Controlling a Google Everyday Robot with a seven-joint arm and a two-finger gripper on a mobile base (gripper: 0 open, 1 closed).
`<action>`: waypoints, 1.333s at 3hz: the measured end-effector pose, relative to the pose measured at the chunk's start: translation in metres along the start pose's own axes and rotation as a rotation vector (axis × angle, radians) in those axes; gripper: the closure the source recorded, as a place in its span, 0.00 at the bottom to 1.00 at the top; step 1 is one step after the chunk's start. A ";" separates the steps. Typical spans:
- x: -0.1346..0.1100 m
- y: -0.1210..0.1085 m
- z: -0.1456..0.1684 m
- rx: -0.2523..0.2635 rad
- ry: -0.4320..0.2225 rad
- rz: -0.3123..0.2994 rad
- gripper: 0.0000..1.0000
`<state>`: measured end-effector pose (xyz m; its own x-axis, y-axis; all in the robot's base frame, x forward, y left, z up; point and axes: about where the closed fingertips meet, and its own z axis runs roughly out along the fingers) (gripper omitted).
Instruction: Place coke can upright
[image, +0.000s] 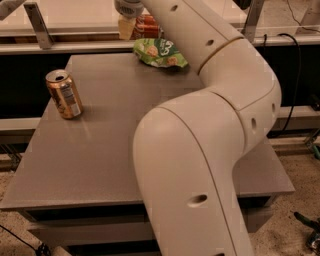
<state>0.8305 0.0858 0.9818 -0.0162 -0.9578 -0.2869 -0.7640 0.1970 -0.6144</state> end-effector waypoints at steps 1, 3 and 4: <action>0.014 0.000 -0.004 -0.082 -0.155 0.238 1.00; 0.038 0.002 -0.044 -0.237 -0.330 0.491 1.00; 0.045 -0.002 -0.072 -0.300 -0.449 0.614 1.00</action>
Offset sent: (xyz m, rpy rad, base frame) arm -0.0069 -0.0598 0.0442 0.6337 0.2992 -0.1364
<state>0.7846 0.0271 1.0228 -0.2771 -0.5097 -0.8145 -0.8439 0.5344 -0.0473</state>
